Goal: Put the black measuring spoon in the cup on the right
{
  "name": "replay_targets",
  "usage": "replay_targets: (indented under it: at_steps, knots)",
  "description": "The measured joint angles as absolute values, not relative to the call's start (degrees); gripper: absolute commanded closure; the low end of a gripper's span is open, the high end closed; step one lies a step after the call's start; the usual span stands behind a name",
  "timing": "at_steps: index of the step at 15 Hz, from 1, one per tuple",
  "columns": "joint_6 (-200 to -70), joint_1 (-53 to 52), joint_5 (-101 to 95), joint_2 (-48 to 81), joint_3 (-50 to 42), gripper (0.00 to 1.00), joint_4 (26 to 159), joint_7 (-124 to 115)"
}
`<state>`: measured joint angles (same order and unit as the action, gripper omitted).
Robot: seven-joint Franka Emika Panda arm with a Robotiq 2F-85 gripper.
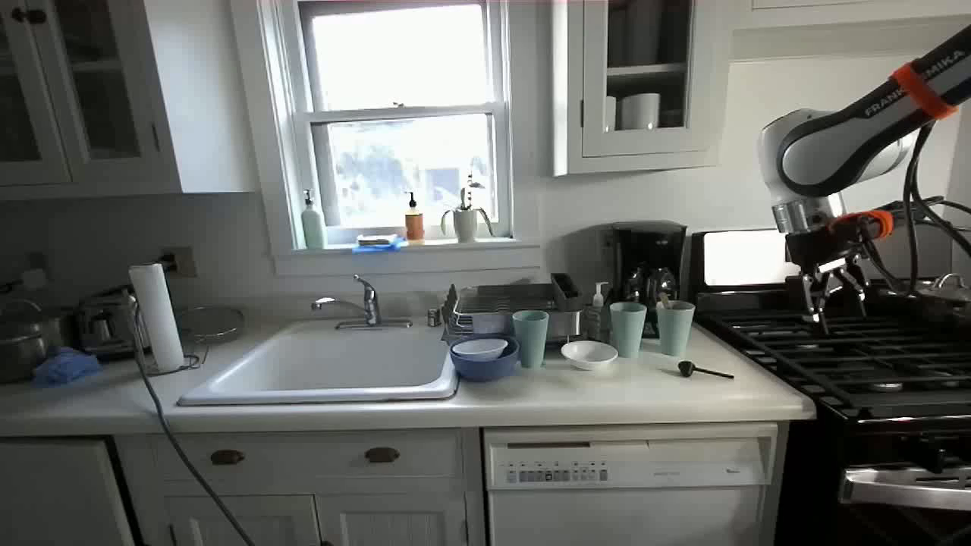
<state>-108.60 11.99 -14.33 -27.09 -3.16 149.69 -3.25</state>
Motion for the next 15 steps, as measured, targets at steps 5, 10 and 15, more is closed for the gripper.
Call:
replay_targets:
  at_steps: [5,10,15]
  knots:
    - [-108.6,11.99,-14.33,-27.09,-3.15,0.0,149.69,-3.26]
    - [-113.09,10.19,-17.18,-25.36,-1.72,0.0,147.28,-3.41]
    - [-120.84,7.91,-21.5,-14.51,-0.43,0.0,139.08,-1.8]
